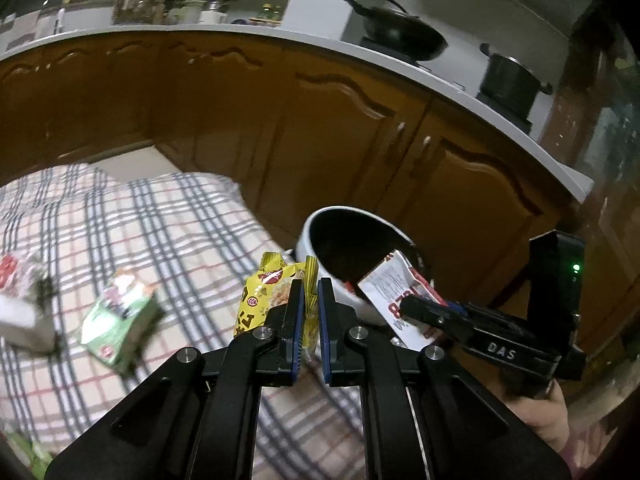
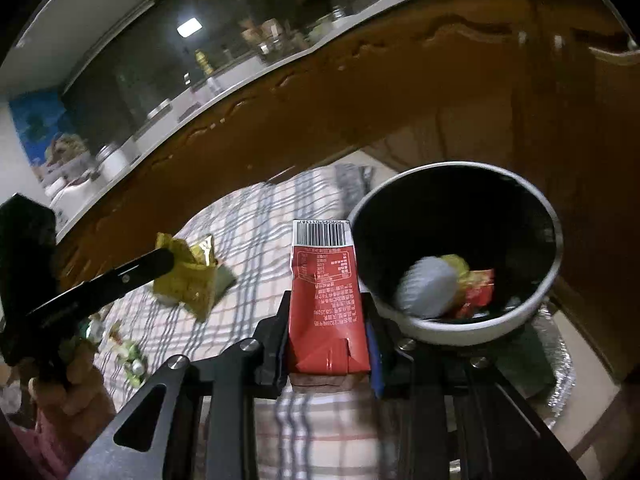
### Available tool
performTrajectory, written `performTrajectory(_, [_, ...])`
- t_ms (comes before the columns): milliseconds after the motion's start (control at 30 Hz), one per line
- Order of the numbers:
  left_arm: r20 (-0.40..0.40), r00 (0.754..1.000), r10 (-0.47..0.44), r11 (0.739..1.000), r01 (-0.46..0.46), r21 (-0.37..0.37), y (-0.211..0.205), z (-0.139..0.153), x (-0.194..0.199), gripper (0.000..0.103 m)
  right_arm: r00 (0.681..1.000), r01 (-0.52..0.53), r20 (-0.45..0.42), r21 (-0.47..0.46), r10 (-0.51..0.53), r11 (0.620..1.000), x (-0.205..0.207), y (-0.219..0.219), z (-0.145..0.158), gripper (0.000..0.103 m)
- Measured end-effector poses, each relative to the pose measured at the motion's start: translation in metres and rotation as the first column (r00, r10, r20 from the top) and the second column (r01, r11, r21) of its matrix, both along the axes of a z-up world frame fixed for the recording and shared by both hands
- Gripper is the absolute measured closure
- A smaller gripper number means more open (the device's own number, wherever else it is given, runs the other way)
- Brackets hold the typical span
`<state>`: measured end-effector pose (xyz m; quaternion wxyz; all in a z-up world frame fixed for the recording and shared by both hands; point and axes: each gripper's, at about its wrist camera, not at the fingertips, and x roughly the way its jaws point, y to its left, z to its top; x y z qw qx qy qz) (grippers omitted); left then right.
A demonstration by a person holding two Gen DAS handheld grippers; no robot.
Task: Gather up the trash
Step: 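Carry the yellow wrapper and red carton over the black bin and release, then move both open tools back toward the green carton and crumpled paper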
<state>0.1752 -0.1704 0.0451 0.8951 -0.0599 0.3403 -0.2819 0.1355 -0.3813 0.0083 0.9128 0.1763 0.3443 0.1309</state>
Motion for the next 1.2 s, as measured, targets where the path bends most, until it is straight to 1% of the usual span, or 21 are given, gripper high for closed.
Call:
performTrajectory(100, [0.007,1.0,-0.025,1.0,0.025,0.002,-0.017,0.004,0.005,0.097,0.999,0.049,0.007,-0.008,-0.049,0.999,0.0,-0.015,0.003,0.072])
performTrajectory(167, [0.008,0.999,-0.038,0.999,0.038,0.001,-0.027,0.005,0.009,0.097,0.996,0.085,0.014,-0.029,-0.084,0.996,0.001,-0.022,0.005,0.072])
performTrajectory(400, [0.006,0.997,-0.081,0.997,0.08,0.005,-0.064,0.007,0.029,0.097,0.987,0.162,0.008,-0.06,-0.161,0.985,0.017,-0.046,0.008,0.072])
performTrajectory(600, [-0.004,0.994,-0.111,0.994,0.111,0.007,-0.091,0.007,0.045,0.097,0.983,0.185,-0.009,-0.061,-0.186,0.981,0.032,-0.063,0.005,0.072])
performTrajectory(700, [-0.023,0.992,-0.122,0.992,0.123,0.01,-0.103,0.003,0.054,0.097,0.981,0.192,-0.017,-0.066,-0.194,0.979,0.039,-0.068,0.004,0.072])
performTrajectory(767, [-0.028,0.992,-0.123,0.992,0.123,0.021,-0.11,-0.001,0.059,0.097,0.98,0.193,-0.027,-0.067,-0.195,0.979,0.044,-0.07,0.002,0.072])
performTrajectory(933, [-0.077,0.989,-0.129,0.991,0.131,0.029,-0.123,-0.017,0.074,0.097,0.978,0.196,-0.06,-0.064,-0.2,0.978,0.057,-0.077,-0.008,0.072])
performTrajectory(1133, [-0.114,0.984,-0.135,0.989,0.141,0.051,-0.135,-0.032,0.087,0.097,0.976,0.191,-0.088,-0.07,-0.197,0.979,0.069,-0.08,-0.016,0.072])
performTrajectory(1167, [-0.12,0.984,-0.132,0.989,0.139,0.052,-0.135,-0.034,0.088,0.094,0.977,0.189,-0.092,-0.065,-0.195,0.98,0.07,-0.08,-0.017,0.069])
performTrajectory(1200, [-0.13,0.983,-0.132,0.989,0.139,0.047,-0.135,-0.036,0.089,0.091,0.977,0.189,-0.093,-0.059,-0.194,0.98,0.071,-0.081,-0.017,0.069])
